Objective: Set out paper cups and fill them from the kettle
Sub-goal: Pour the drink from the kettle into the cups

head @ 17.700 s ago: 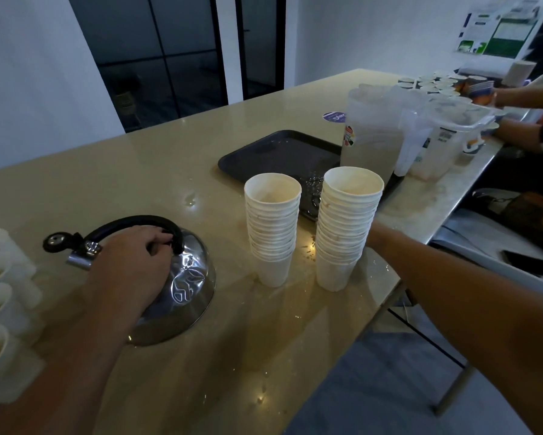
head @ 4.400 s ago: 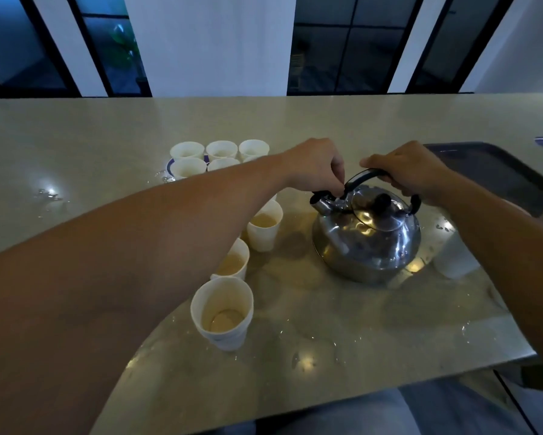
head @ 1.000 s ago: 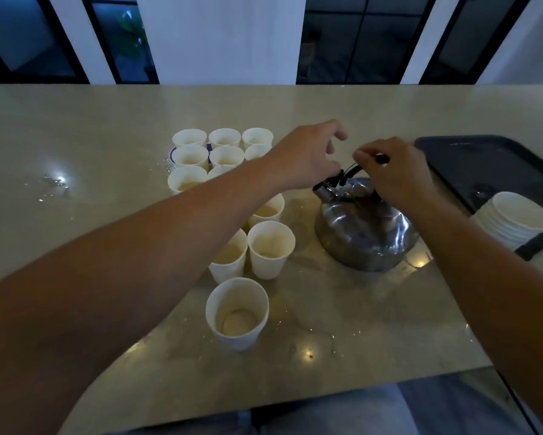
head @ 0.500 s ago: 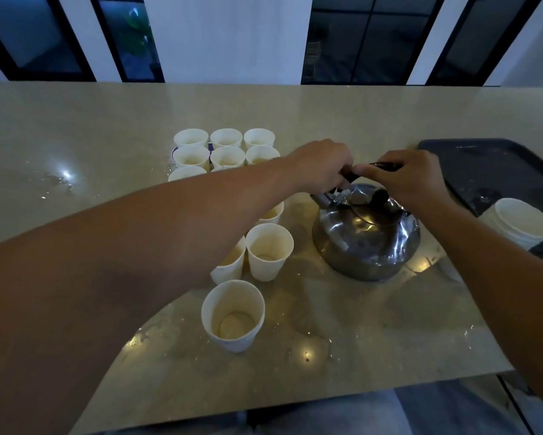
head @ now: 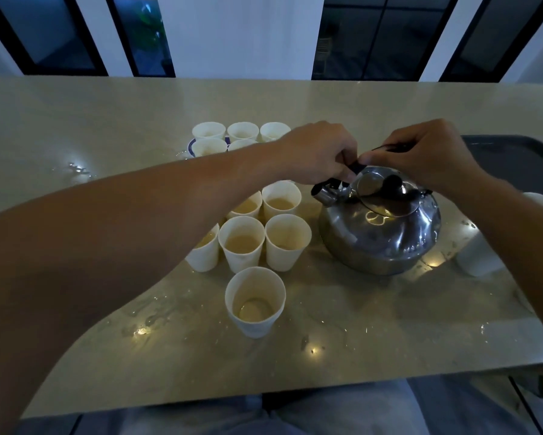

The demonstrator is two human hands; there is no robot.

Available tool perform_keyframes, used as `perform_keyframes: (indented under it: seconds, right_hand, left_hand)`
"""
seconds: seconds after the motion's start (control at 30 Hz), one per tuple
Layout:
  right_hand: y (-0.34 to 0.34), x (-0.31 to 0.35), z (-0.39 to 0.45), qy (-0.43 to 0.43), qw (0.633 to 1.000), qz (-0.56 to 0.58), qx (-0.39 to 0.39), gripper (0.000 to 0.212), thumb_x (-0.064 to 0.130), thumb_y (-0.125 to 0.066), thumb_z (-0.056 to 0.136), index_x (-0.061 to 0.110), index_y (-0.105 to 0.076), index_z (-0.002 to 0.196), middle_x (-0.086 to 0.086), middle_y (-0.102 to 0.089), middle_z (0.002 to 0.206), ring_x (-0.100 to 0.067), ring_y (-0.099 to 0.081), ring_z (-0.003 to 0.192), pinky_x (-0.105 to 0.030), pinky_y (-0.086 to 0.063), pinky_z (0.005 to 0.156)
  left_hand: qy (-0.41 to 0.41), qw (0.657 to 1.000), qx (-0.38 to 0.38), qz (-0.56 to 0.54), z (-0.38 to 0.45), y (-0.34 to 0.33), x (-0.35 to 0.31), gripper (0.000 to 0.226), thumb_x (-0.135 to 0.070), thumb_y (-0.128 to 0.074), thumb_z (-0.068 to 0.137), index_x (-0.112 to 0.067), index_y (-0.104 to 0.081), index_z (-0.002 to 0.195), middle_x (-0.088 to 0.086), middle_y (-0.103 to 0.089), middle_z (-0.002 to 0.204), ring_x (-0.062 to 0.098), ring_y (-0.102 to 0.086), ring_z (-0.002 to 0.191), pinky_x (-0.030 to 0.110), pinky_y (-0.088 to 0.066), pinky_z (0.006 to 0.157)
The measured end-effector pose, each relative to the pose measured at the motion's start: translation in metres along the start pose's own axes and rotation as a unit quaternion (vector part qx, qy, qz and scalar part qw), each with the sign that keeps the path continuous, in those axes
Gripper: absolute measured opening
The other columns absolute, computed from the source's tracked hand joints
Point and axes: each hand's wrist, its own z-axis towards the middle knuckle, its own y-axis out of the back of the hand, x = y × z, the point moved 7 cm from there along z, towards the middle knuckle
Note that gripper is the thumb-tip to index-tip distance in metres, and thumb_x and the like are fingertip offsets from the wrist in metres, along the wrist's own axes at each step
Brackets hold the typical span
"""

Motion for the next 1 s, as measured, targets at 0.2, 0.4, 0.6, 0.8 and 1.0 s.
perform_keyframes:
  seconds: [0.2, 0.4, 0.6, 0.8, 1.0]
  right_hand:
    - [0.0, 0.026, -0.002, 0.036, 0.999, -0.028, 0.016, 0.048, 0.057, -0.077, 0.058, 0.013, -0.076, 0.076, -0.01, -0.069, 0.069, -0.026, -0.063, 0.067, -0.03, -0.047, 0.06]
    - [-0.007, 0.045, -0.006, 0.047, 0.996, -0.047, 0.064, 0.044, 0.056, -0.078, 0.058, 0.017, -0.077, 0.077, -0.003, -0.07, 0.069, -0.02, -0.062, 0.068, -0.031, -0.049, 0.059]
    - [-0.01, 0.056, -0.006, 0.042, 0.993, -0.07, 0.09, 0.041, 0.066, -0.072, 0.05, 0.029, -0.071, 0.068, 0.005, -0.068, 0.066, -0.014, -0.061, 0.063, -0.027, -0.045, 0.059]
    - [-0.013, 0.062, -0.007, 0.05, 0.989, -0.082, 0.115, 0.051, 0.067, -0.071, 0.049, 0.022, -0.075, 0.072, 0.0, -0.069, 0.067, -0.017, -0.062, 0.066, -0.029, -0.048, 0.059]
    - [-0.014, 0.064, -0.007, 0.045, 0.985, -0.097, 0.135, 0.054, 0.068, -0.072, 0.047, 0.021, -0.076, 0.074, -0.003, -0.07, 0.069, -0.021, -0.065, 0.071, -0.036, -0.054, 0.064]
  left_hand:
    - [-0.014, 0.999, 0.008, -0.033, -0.017, 0.015, -0.002, 0.019, -0.04, -0.075, 0.084, -0.024, -0.073, 0.095, -0.013, -0.067, 0.082, 0.005, -0.061, 0.078, 0.02, -0.041, 0.064]
    - [-0.016, 0.997, 0.029, -0.073, -0.031, 0.015, 0.003, 0.02, -0.038, -0.077, 0.083, -0.022, -0.075, 0.095, -0.015, -0.069, 0.08, 0.0, -0.063, 0.075, 0.012, -0.043, 0.064]
    - [-0.019, 0.995, 0.036, -0.095, -0.036, 0.01, 0.004, 0.016, -0.035, -0.077, 0.084, -0.024, -0.074, 0.094, -0.016, -0.068, 0.08, 0.001, -0.063, 0.076, 0.01, -0.042, 0.064]
    - [-0.027, 0.991, 0.041, -0.123, -0.041, 0.007, 0.004, 0.012, -0.034, -0.078, 0.083, -0.025, -0.071, 0.088, -0.017, -0.066, 0.075, -0.004, -0.061, 0.071, 0.007, -0.041, 0.061]
    - [-0.023, 0.991, 0.051, -0.125, -0.041, 0.005, 0.001, 0.018, -0.035, -0.078, 0.083, -0.021, -0.071, 0.091, -0.012, -0.068, 0.079, 0.001, -0.061, 0.071, 0.017, -0.047, 0.066]
